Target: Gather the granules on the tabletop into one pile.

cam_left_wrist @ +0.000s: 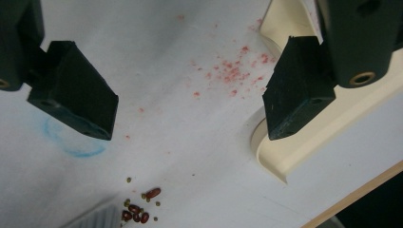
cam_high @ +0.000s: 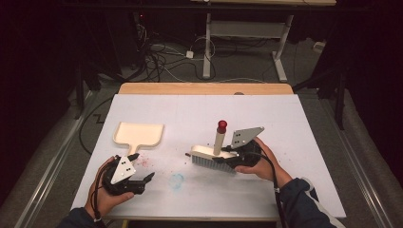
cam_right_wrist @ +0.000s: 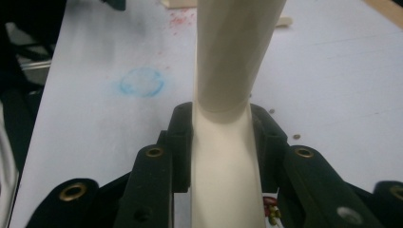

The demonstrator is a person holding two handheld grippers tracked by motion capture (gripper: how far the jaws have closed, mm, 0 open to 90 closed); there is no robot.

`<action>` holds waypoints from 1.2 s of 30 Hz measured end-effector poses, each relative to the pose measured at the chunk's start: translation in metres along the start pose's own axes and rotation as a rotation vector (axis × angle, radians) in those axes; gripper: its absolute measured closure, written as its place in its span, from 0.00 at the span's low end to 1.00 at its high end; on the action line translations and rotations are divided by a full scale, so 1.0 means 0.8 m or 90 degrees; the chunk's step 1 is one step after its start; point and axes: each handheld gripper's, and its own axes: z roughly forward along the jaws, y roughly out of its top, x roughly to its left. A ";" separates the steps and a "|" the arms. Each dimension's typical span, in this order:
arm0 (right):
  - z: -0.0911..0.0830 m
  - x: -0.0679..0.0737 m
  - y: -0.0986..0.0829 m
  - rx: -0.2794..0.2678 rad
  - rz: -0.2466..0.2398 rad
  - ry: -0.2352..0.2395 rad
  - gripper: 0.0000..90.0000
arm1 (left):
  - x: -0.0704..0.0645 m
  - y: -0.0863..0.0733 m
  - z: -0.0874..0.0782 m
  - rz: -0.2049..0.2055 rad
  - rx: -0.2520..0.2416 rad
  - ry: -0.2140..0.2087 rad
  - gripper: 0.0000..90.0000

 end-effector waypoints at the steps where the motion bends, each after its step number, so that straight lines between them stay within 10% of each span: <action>1: 0.000 0.003 0.003 -0.005 0.002 -0.013 0.75 | 0.000 0.000 -0.001 0.001 -0.001 0.000 0.20; 10: 0.029 0.049 0.044 -0.063 0.116 -0.065 0.75 | 0.007 -0.001 -0.008 -0.011 -0.015 0.011 0.20; 17: 0.085 0.071 0.051 -0.036 0.188 -0.081 0.75 | 0.008 -0.002 -0.008 -0.006 -0.010 0.006 0.20; 23: 0.095 0.059 0.045 -0.024 0.221 -0.150 0.75 | 0.006 -0.002 -0.007 -0.006 -0.009 0.003 0.20; 36: 0.060 0.026 0.014 -0.016 0.315 -0.198 0.75 | 0.001 -0.001 -0.004 0.000 -0.004 -0.005 0.20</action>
